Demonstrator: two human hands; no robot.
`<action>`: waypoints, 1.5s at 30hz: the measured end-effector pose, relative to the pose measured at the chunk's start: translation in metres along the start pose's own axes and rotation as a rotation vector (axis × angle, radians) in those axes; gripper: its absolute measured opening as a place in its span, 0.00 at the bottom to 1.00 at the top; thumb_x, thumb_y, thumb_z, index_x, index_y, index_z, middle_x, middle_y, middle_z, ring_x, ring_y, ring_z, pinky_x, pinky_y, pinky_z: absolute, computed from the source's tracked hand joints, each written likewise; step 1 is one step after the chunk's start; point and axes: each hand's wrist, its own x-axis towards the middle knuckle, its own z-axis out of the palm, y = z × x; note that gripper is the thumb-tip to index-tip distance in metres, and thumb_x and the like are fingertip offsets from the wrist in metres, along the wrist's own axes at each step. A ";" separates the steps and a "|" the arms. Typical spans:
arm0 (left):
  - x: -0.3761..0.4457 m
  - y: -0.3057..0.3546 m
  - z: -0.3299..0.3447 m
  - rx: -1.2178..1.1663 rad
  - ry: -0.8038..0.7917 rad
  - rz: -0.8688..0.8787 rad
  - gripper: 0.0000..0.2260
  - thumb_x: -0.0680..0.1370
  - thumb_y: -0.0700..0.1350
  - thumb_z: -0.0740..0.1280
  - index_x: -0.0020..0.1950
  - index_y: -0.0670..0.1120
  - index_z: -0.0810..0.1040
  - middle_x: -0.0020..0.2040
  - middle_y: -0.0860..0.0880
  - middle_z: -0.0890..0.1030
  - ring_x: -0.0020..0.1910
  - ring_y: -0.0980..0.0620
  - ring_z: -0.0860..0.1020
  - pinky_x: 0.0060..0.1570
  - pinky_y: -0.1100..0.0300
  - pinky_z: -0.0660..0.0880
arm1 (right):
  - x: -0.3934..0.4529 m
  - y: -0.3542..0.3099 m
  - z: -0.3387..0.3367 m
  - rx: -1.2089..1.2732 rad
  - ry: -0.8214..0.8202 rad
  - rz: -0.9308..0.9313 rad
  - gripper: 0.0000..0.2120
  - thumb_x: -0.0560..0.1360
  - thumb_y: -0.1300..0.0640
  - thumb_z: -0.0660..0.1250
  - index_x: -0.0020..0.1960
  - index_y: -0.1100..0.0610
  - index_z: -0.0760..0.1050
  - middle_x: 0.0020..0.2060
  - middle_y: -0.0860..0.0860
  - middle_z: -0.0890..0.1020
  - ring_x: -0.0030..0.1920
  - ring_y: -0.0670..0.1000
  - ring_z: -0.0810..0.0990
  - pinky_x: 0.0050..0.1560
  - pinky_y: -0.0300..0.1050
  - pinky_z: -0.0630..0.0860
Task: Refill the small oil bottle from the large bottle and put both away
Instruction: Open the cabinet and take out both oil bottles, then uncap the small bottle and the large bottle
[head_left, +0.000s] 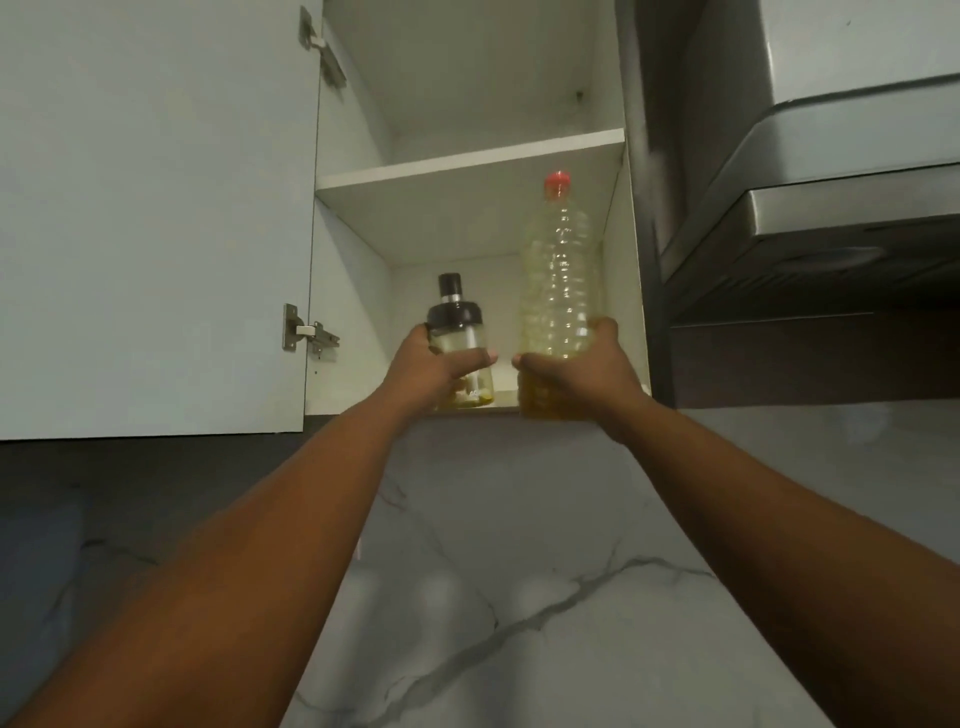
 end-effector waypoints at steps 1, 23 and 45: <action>-0.009 -0.003 -0.003 0.006 -0.006 -0.010 0.20 0.69 0.47 0.80 0.54 0.53 0.74 0.49 0.50 0.81 0.43 0.53 0.83 0.34 0.63 0.78 | -0.009 0.002 0.002 0.006 -0.013 0.012 0.47 0.59 0.42 0.80 0.68 0.48 0.55 0.57 0.50 0.74 0.55 0.56 0.77 0.54 0.58 0.79; -0.305 -0.159 -0.066 0.098 -0.143 -0.537 0.37 0.69 0.44 0.80 0.71 0.51 0.64 0.59 0.51 0.76 0.57 0.50 0.76 0.52 0.55 0.75 | -0.323 0.126 0.074 -0.060 -0.119 0.391 0.45 0.59 0.42 0.79 0.66 0.39 0.55 0.51 0.39 0.74 0.51 0.48 0.78 0.49 0.53 0.80; -0.437 -0.286 0.050 0.187 -0.143 -0.882 0.36 0.65 0.42 0.82 0.65 0.55 0.65 0.56 0.53 0.77 0.58 0.48 0.78 0.61 0.50 0.74 | -0.433 0.288 0.028 -0.077 -0.222 0.703 0.49 0.54 0.42 0.81 0.68 0.41 0.57 0.54 0.38 0.73 0.50 0.37 0.73 0.42 0.30 0.67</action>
